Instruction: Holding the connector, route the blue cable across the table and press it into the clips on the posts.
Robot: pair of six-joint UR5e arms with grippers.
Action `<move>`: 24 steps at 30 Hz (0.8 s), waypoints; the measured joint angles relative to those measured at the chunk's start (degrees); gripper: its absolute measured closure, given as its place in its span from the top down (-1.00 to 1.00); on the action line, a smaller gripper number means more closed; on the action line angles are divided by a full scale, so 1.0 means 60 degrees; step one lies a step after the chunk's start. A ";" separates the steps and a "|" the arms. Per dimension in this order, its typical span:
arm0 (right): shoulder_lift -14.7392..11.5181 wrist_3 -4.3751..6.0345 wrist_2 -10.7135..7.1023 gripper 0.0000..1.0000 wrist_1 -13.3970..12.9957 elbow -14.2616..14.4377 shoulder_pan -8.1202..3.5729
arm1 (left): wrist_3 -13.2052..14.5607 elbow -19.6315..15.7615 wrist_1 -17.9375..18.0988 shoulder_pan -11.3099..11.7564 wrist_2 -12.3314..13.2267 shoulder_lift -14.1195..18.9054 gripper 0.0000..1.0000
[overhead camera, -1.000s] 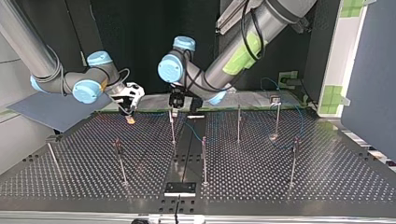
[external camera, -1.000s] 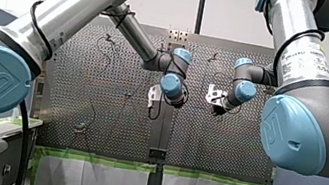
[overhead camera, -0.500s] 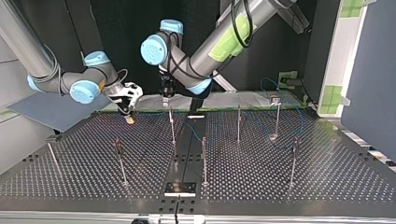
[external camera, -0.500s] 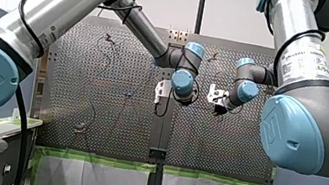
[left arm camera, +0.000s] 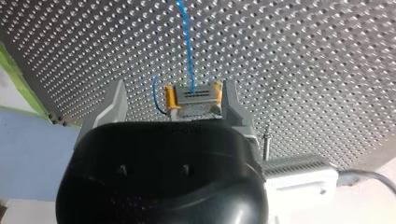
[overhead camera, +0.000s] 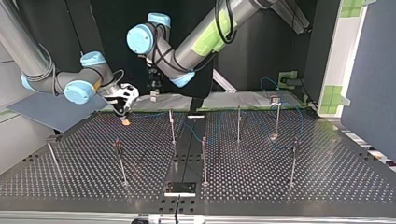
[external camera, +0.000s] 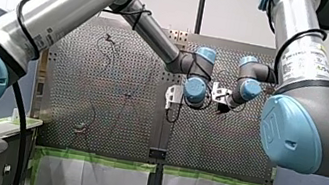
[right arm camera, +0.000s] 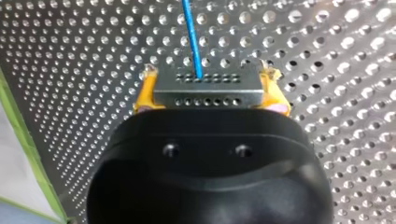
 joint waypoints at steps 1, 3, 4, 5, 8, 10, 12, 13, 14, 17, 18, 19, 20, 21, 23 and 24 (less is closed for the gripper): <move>-0.0007 0.0005 0.0000 -1.00 0.0000 0.0003 -0.0001 | -0.0043 0.0077 -0.0036 0.0016 0.0037 -0.0077 1.00; -0.0016 0.0013 -0.0023 -1.00 0.0000 0.0004 -0.0003 | -0.0149 0.0264 -0.0159 0.0060 0.0137 -0.0263 1.00; -0.0018 0.0017 -0.0045 -1.00 0.0000 0.0004 -0.0002 | -0.0198 0.0344 -0.0229 0.0077 0.0173 -0.0344 1.00; -0.0019 0.0021 -0.0082 -1.00 0.0001 0.0003 -0.0003 | -0.0244 0.0422 -0.0300 0.0091 0.0201 -0.0423 1.00; -0.0019 0.0032 -0.0154 -1.00 -0.0001 0.0007 -0.0003 | -0.0399 0.0668 -0.0415 0.0129 0.0231 -0.0669 1.00; -0.0020 0.0038 -0.0173 -1.00 0.0000 0.0006 0.0004 | -0.0488 0.0857 -0.0367 0.0156 0.0225 -0.0855 1.00; -0.0019 0.0042 -0.0184 -1.00 -0.0003 0.0008 0.0025 | -0.0538 0.1041 -0.0306 0.0194 0.0213 -0.1042 1.00; -0.0018 0.0043 -0.0186 -1.00 -0.0006 0.0008 0.0034 | -0.0551 0.1124 -0.0285 0.0214 0.0198 -0.1122 1.00; -0.0016 0.0044 -0.0187 -1.00 -0.0009 0.0008 0.0044 | -0.0561 0.1201 -0.0264 0.0234 0.0176 -0.1190 1.00; -0.0013 0.0044 -0.0189 -1.00 -0.0010 0.0005 0.0056 | -0.0576 0.1468 -0.0183 0.0284 0.0104 -0.1309 1.00; -0.0011 0.0044 -0.0190 -1.00 -0.0009 0.0007 0.0057 | -0.0578 0.1575 -0.0166 0.0294 0.0088 -0.1327 1.00; -0.0011 0.0044 -0.0190 -1.00 -0.0006 0.0008 0.0059 | -0.0579 0.1660 -0.0157 0.0298 0.0080 -0.1336 1.00; -0.0012 0.0044 -0.0190 -1.00 -0.0005 0.0009 0.0062 | -0.0580 0.1746 -0.0148 0.0301 0.0074 -0.1343 1.00; -0.0012 0.0045 -0.0190 -1.00 -0.0003 0.0009 0.0065 | -0.0588 0.1850 -0.0130 0.0310 0.0059 -0.1350 1.00; -0.0012 0.0045 -0.0190 -1.00 -0.0001 0.0009 0.0067 | -0.0613 0.2008 -0.0065 0.0335 0.0022 -0.1360 1.00; -0.0013 0.0045 -0.0193 -1.00 -0.0001 0.0011 0.0068 | -0.0628 0.2113 -0.0020 0.0351 0.0009 -0.1363 1.00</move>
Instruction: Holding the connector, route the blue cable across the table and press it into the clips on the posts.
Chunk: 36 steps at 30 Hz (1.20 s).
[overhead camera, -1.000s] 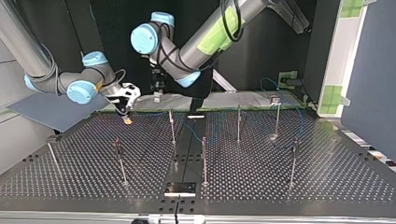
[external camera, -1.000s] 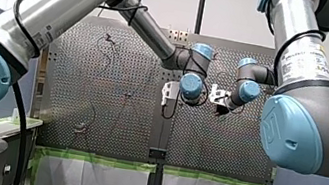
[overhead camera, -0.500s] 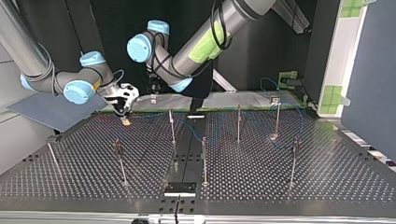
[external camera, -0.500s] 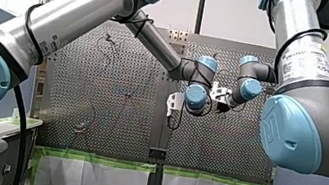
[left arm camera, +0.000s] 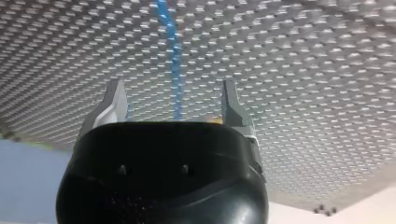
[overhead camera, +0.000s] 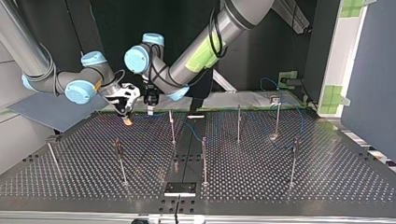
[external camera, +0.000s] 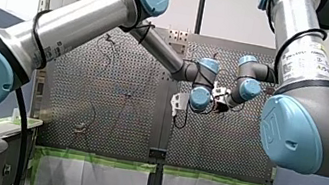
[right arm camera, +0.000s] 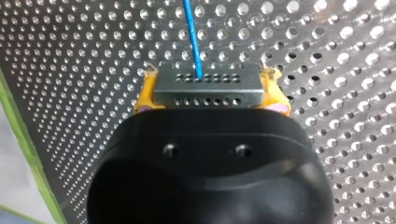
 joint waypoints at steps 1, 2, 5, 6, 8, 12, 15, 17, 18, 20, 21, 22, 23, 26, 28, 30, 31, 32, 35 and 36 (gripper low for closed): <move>-0.0002 -0.0001 -0.0003 -1.00 0.0000 -0.0001 0.0000 | -0.0008 0.0068 0.0024 0.0015 -0.0005 -0.0009 1.00; -0.0004 -0.0001 -0.0006 -1.00 0.0001 0.0000 0.0001 | -0.0013 0.0124 0.0042 0.0035 0.0001 -0.0031 1.00; -0.0005 -0.0001 -0.0009 -1.00 0.0001 0.0001 0.0003 | -0.0022 0.0242 0.0103 0.0115 0.0066 -0.0199 1.00; -0.0004 0.0000 -0.0011 -1.00 0.0001 0.0001 0.0007 | -0.0025 0.0292 0.0147 0.0156 0.0106 -0.0281 1.00; -0.0001 -0.0001 -0.0011 -1.00 0.0001 0.0001 0.0016 | -0.0040 0.0385 0.0177 0.0217 0.0149 -0.0406 1.00; -0.0003 -0.0001 -0.0012 -1.00 0.0001 0.0001 0.0025 | -0.0094 0.0671 0.0018 0.0368 0.0184 -0.0716 1.00; -0.0003 0.0000 -0.0012 -1.00 0.0001 0.0001 0.0023 | -0.0135 0.0903 -0.0060 0.0452 0.0196 -0.0949 1.00; -0.0003 -0.0001 -0.0012 -1.00 0.0000 0.0001 0.0020 | -0.0144 0.1063 -0.0101 0.0483 0.0201 -0.1109 1.00; -0.0003 -0.0001 -0.0011 -1.00 -0.0003 0.0001 0.0020 | -0.0145 0.1173 -0.0138 0.0493 0.0203 -0.1204 1.00; -0.0002 -0.0001 -0.0012 -1.00 -0.0005 0.0000 0.0018 | -0.0145 0.1305 -0.0204 0.0489 0.0197 -0.1296 1.00; -0.0002 -0.0001 -0.0012 -1.00 -0.0004 0.0001 0.0018 | -0.0145 0.1363 -0.0237 0.0476 0.0189 -0.1330 1.00; -0.0001 0.0000 -0.0012 -1.00 -0.0005 0.0001 0.0018 | -0.0145 0.1392 -0.0256 0.0461 0.0180 -0.1347 1.00; -0.0001 -0.0001 -0.0012 -1.00 -0.0007 0.0002 0.0016 | -0.0145 0.1412 -0.0270 0.0441 0.0164 -0.1359 1.00; 0.0000 0.0000 -0.0012 -1.00 -0.0005 0.0001 0.0016 | -0.0137 0.1442 -0.0289 0.0364 0.0104 -0.1376 0.92; -0.0001 -0.0001 -0.0012 -1.00 -0.0003 -0.0002 0.0017 | -0.0131 0.1447 -0.0298 0.0316 0.0073 -0.1377 0.67; -0.0003 -0.0001 -0.0012 -1.00 -0.0002 -0.0002 0.0017 | -0.0119 0.1448 -0.0321 0.0273 0.0000 -0.1374 0.27; -0.0003 -0.0001 -0.0012 -1.00 -0.0001 -0.0002 0.0018 | -0.0106 0.1448 -0.0330 0.0256 -0.0046 -0.1371 -0.16; -0.0003 -0.0001 -0.0013 -1.00 -0.0001 -0.0002 0.0017 | -0.0083 0.1449 -0.0336 0.0240 -0.0097 -0.1371 -0.46; -0.0004 0.0000 -0.0012 -1.00 0.0000 -0.0002 0.0017 | 0.0002 0.1451 -0.0347 0.0199 -0.0286 -0.1370 -1.00; -0.0005 0.0000 -0.0012 -1.00 0.0000 -0.0002 0.0017 | 0.0018 0.1451 -0.0349 0.0186 -0.0340 -0.1370 -1.00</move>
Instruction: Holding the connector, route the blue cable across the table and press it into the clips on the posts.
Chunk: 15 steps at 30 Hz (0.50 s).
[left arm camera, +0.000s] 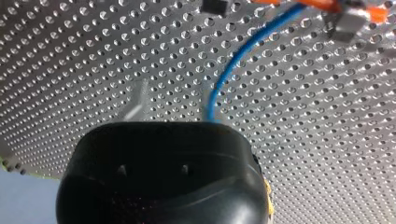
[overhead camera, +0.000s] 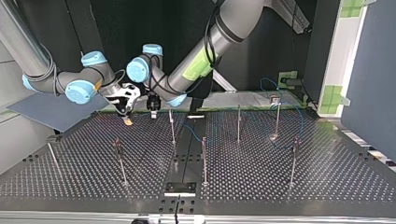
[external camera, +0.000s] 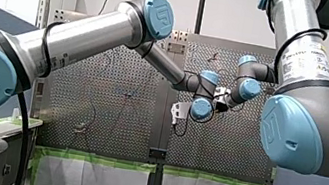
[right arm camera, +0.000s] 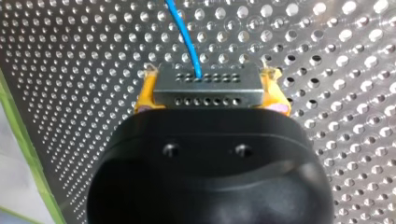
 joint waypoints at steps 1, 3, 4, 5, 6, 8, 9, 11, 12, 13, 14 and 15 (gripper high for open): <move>-0.0001 -0.0001 0.0000 -1.00 0.0001 0.0000 0.0000 | 0.0003 0.0000 -0.0001 -0.0008 -0.0027 0.0001 -1.00; -0.0002 -0.0001 0.0000 -1.00 0.0000 0.0001 -0.0006 | -0.0019 0.0000 -0.0002 -0.0023 -0.0067 0.0002 -1.00; -0.0002 0.0000 0.0000 -1.00 0.0000 0.0001 -0.0012 | -0.0038 0.0000 -0.0003 -0.0027 -0.0078 0.0002 -1.00; -0.0003 0.0000 0.0000 -1.00 0.0000 -0.0001 -0.0021 | -0.0055 0.0000 -0.0007 -0.0031 -0.0086 0.0006 -1.00; -0.0003 -0.0001 0.0000 -1.00 0.0001 -0.0004 -0.0029 | -0.0073 0.0000 -0.0020 -0.0034 -0.0099 0.0016 -1.00; -0.0011 -0.0005 -0.0010 -1.00 0.0005 -0.0006 -0.0045 | -0.0103 0.0000 -0.0076 -0.0042 -0.0143 0.0048 -1.00; -0.0014 -0.0008 -0.0018 -1.00 0.0007 -0.0008 -0.0051 | -0.0124 0.0000 -0.0138 -0.0055 -0.0195 0.0090 -1.00; -0.0017 -0.0019 -0.0050 -1.00 0.0027 -0.0014 -0.0064 | -0.0150 0.0000 -0.0229 -0.0075 -0.0297 0.0179 -1.00; -0.0023 -0.0027 -0.0067 -1.00 0.0046 -0.0024 -0.0070 | -0.0165 0.0000 -0.0285 -0.0088 -0.0375 0.0250 -1.00; -0.0036 -0.0038 -0.0083 -1.00 0.0075 -0.0034 -0.0075 | -0.0175 0.0000 -0.0329 -0.0097 -0.0438 0.0311 -1.00; -0.0071 -0.0054 -0.0108 -1.00 0.0125 -0.0054 -0.0081 | -0.0184 0.0000 -0.0378 -0.0105 -0.0503 0.0376 -1.00; -0.0107 -0.0059 -0.0127 -1.00 0.0166 -0.0066 -0.0085 | -0.0193 0.0000 -0.0455 -0.0117 -0.0598 0.0467 -1.00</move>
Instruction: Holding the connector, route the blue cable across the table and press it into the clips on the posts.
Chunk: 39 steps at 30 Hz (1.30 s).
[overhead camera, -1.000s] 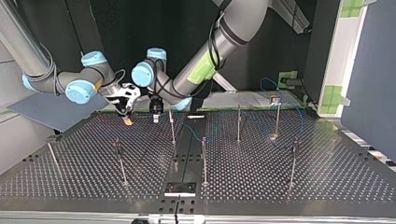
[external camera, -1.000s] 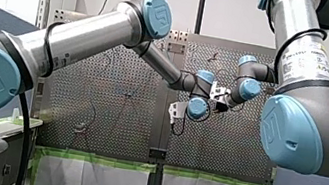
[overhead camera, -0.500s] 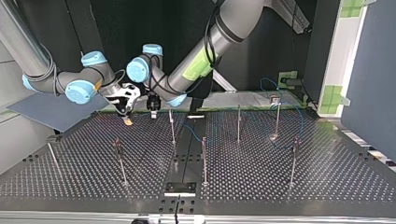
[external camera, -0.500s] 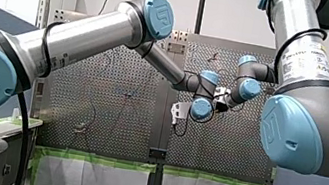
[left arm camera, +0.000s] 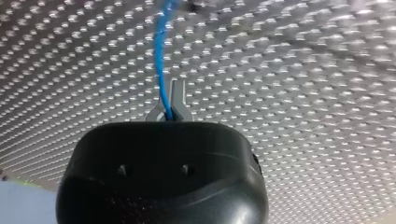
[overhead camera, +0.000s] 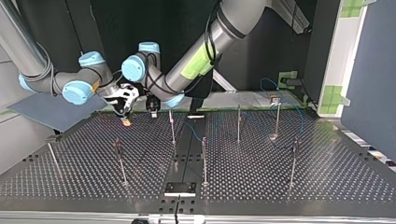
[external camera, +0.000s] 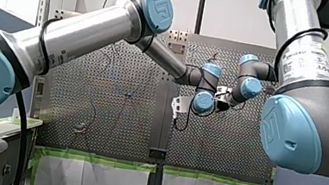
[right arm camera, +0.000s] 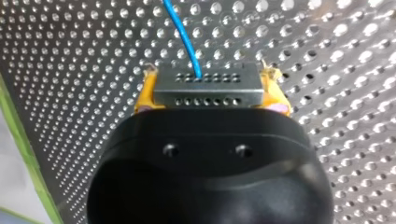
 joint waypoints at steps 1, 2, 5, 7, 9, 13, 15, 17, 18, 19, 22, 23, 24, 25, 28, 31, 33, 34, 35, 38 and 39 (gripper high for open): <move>-0.0045 0.0007 -0.0020 -1.00 0.0038 -0.0010 -0.0007 | -0.0004 0.0000 -0.0055 -0.0010 -0.0068 0.0068 -1.00; -0.0117 0.0036 -0.0044 -1.00 0.0076 -0.0019 -0.0018 | -0.0007 0.0000 -0.0107 -0.0019 -0.0134 0.0135 -1.00; -0.0342 0.0210 -0.0130 -1.00 0.0113 -0.0038 -0.0055 | -0.0002 0.0000 -0.0248 -0.0052 -0.0334 0.0380 -1.00; -0.0490 0.0348 -0.0208 -1.00 0.0122 -0.0061 -0.0082 | 0.0006 0.0000 -0.0310 -0.0086 -0.0416 0.0555 -1.00; -0.0653 0.0506 -0.0308 -1.00 0.0147 -0.0122 -0.0116 | 0.0032 -0.0002 -0.0345 -0.0124 -0.0463 0.0730 -1.00; -0.0978 0.0749 -0.0407 -1.00 0.0251 -0.0247 -0.0191 | 0.0158 -0.0004 -0.0372 -0.0163 -0.0490 0.1084 -1.00; -0.1131 0.0799 -0.0434 -1.00 0.0334 -0.0291 -0.0235 | 0.0268 -0.0003 -0.0369 -0.0173 -0.0494 0.1268 -1.00; -0.1278 0.0821 -0.0458 -1.00 0.0433 -0.0313 -0.0285 | 0.0367 -0.0002 -0.0365 -0.0177 -0.0497 0.1406 -1.00; -0.1348 0.0825 -0.0466 -1.00 0.0484 -0.0317 -0.0305 | 0.0424 -0.0002 -0.0362 -0.0177 -0.0497 0.1496 -1.00; -0.1423 0.0829 -0.0473 -1.00 0.0537 -0.0321 -0.0324 | 0.0459 -0.0004 -0.0363 -0.0176 -0.0497 0.1570 -1.00; -0.1673 0.0821 -0.0485 -1.00 0.0709 -0.0330 -0.0375 | 0.0539 -0.0005 -0.0368 -0.0178 -0.0498 0.1817 -1.00; -0.1767 0.0811 -0.0486 -1.00 0.0779 -0.0330 -0.0392 | 0.0553 -0.0004 -0.0377 -0.0178 -0.0499 0.1890 -1.00; -0.1840 0.0804 -0.0487 -1.00 0.0825 -0.0331 -0.0405 | 0.0561 -0.0004 -0.0411 -0.0181 -0.0499 0.1993 -1.00; -0.1920 0.0799 -0.0489 -1.00 0.0862 -0.0332 -0.0416 | 0.0561 -0.0003 -0.0445 -0.0182 -0.0501 0.2075 -1.00; -0.2190 0.0810 -0.0501 -1.00 0.0934 -0.0330 -0.0452 | 0.0546 -0.0002 -0.0594 -0.0184 -0.0521 0.2336 -1.00; -0.2469 0.0824 -0.0529 -1.00 0.0994 -0.0329 -0.0473 | 0.0548 -0.0002 -0.0683 -0.0186 -0.0595 0.2546 -1.00; -0.2660 0.0830 -0.0554 -1.00 0.1025 -0.0329 -0.0490 | 0.0550 -0.0001 -0.0704 -0.0186 -0.0631 0.2651 -1.00; -0.2721 0.0831 -0.0570 -1.00 0.1033 -0.0330 -0.0497 | 0.0550 -0.0001 -0.0703 -0.0184 -0.0638 0.2680 -1.00; -0.2779 0.0833 -0.0597 -1.00 0.1040 -0.0330 -0.0507 | 0.0549 0.0000 -0.0699 -0.0180 -0.0641 0.2701 -1.00; -0.2843 0.0834 -0.0714 -1.00 0.1050 -0.0347 -0.0530 | 0.0546 0.0000 -0.0655 -0.0152 -0.0634 0.2736 -1.00; -0.2848 0.0835 -0.0764 -1.00 0.1053 -0.0365 -0.0537 | 0.0545 0.0000 -0.0609 -0.0133 -0.0614 0.2741 -1.00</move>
